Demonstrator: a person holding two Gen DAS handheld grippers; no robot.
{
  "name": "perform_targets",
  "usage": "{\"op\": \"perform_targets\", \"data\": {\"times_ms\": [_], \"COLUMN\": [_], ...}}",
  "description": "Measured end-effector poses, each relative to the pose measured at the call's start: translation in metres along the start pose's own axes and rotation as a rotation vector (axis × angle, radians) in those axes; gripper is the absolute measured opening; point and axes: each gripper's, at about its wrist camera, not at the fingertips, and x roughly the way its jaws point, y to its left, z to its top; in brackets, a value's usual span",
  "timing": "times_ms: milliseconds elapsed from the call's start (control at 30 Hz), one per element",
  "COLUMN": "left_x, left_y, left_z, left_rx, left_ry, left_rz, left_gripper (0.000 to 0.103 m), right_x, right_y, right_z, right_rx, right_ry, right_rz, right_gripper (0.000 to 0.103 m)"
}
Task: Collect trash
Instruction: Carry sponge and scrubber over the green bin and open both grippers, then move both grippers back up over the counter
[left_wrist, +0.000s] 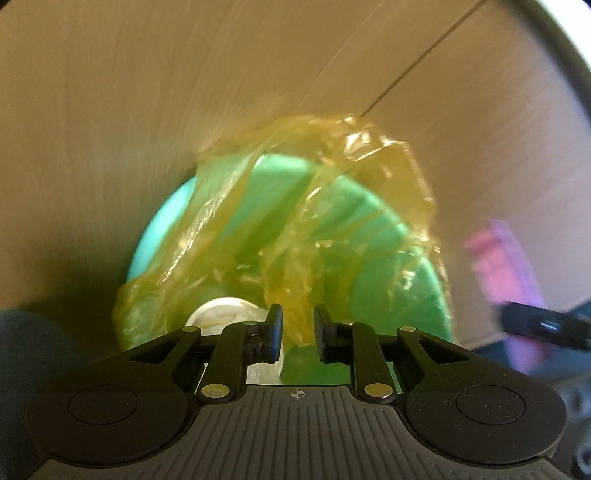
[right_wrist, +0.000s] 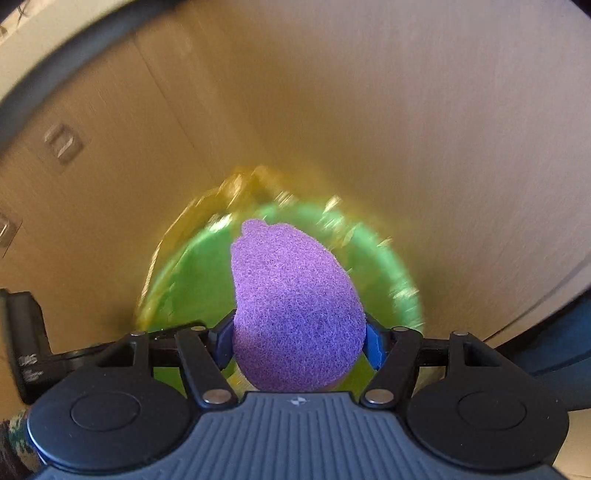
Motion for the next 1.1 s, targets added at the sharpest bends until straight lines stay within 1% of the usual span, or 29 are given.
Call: {"op": "perform_targets", "data": {"times_ms": [67, 133, 200, 267, 367, 433, 467, 533, 600, 667, 767, 833, 867, 900, 967, 1033, 1100], "left_x": [-0.016, -0.033, -0.050, -0.066, -0.085, -0.091, -0.091, -0.088, -0.087, -0.087, -0.088, -0.088, -0.089, -0.088, -0.086, -0.087, -0.092], "left_y": [-0.004, -0.005, -0.006, -0.006, -0.007, -0.008, -0.007, -0.008, -0.011, -0.014, -0.011, -0.007, -0.004, -0.003, -0.005, -0.010, -0.017], "left_z": [-0.005, -0.009, -0.008, -0.008, -0.011, -0.015, -0.017, -0.019, -0.019, -0.016, -0.013, -0.012, -0.013, -0.013, -0.013, -0.013, -0.012], "left_rx": [0.032, 0.048, 0.046, 0.043, 0.052, 0.061, 0.067, 0.090, 0.133, 0.172, 0.183, 0.173, 0.167, 0.160, 0.153, 0.161, 0.181], "left_ry": [-0.021, -0.042, -0.066, -0.097, -0.133, -0.129, -0.115, -0.080, -0.060, -0.057, -0.047, -0.039, -0.036, -0.035, -0.036, -0.042, -0.058], "left_rz": [-0.008, -0.001, 0.003, 0.003, -0.004, -0.018, -0.026, -0.024, 0.002, 0.028, 0.038, 0.057, 0.069, 0.080, 0.096, 0.093, 0.086], "left_gripper": [0.021, 0.021, 0.021, 0.021, 0.021, 0.021, 0.021, 0.021, 0.021, 0.021, 0.021, 0.021, 0.021, 0.021, 0.021, 0.021, 0.021], "right_x": [0.019, 0.043, 0.076, 0.114, 0.167, 0.203, 0.220, 0.251, 0.276, 0.293, 0.301, 0.292, 0.285, 0.276, 0.256, 0.226, 0.191], "right_y": [0.011, 0.025, 0.034, 0.044, 0.046, 0.040, 0.036, 0.029, 0.022, 0.014, 0.004, 0.004, 0.006, 0.008, 0.020, 0.031, 0.041], "right_z": [0.006, 0.013, 0.014, 0.010, 0.002, -0.002, -0.003, -0.005, -0.009, -0.015, -0.026, -0.025, -0.021, -0.018, -0.011, -0.008, 0.001], "right_rx": [-0.036, -0.076, -0.076, -0.072, -0.033, 0.052, 0.091, 0.128, 0.145, 0.176, 0.241, 0.230, 0.203, 0.173, 0.113, 0.056, -0.002], "right_ry": [0.063, 0.125, 0.220, 0.339, 0.501, 0.583, 0.602, 0.612, 0.601, 0.602, 0.644, 0.639, 0.632, 0.626, 0.625, 0.620, 0.576], "right_rz": [0.015, 0.013, 0.015, 0.041, 0.085, 0.113, 0.107, 0.068, 0.031, 0.016, 0.010, 0.030, 0.024, 0.015, 0.004, 0.011, 0.024], "right_gripper": [0.066, 0.066, 0.066, 0.066, 0.066, 0.066, 0.066, 0.066, 0.067, 0.068, 0.070, 0.073, 0.077, 0.079, 0.079, 0.079, 0.079]}}
